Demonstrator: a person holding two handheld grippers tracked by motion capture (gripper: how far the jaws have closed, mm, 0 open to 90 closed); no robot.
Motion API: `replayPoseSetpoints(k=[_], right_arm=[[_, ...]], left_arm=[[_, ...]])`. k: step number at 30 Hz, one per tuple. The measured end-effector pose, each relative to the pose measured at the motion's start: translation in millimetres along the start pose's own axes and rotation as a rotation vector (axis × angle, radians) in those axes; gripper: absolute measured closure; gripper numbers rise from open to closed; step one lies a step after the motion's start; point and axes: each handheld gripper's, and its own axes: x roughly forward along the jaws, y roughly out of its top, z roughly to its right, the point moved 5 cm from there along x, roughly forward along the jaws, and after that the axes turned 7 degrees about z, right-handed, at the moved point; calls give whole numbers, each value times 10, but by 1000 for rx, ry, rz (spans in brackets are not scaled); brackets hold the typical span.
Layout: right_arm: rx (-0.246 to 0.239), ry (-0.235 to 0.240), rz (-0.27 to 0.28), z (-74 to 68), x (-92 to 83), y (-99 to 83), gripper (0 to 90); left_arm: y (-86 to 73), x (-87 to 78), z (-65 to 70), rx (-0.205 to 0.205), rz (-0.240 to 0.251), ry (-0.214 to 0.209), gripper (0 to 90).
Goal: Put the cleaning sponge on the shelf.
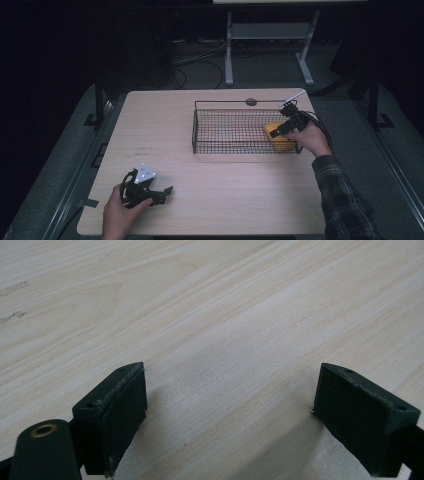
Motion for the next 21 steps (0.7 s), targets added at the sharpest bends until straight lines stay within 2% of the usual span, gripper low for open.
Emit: replayPoseSetpoints(k=[5,8,9,11,13,21], right_arm=[[7,14,21,-11,-93,9,142],[1,9,41,-12,-173,7,142],[-12,10,61,-33,-254,8,142],[-11,10,65,-42,-271,9,142],[-33,16,90,-105,-395,5,140],[-72,32,148,-278,-650,-102,140]], left_arm=[[0,0,0,0,0,0,128],[0,0,0,0,0,0,128],[0,0,0,0,0,0,128],[0,0,1,0,0,0,128],[0,0,0,0,0,0,128],[0,0,0,0,0,0,128]])
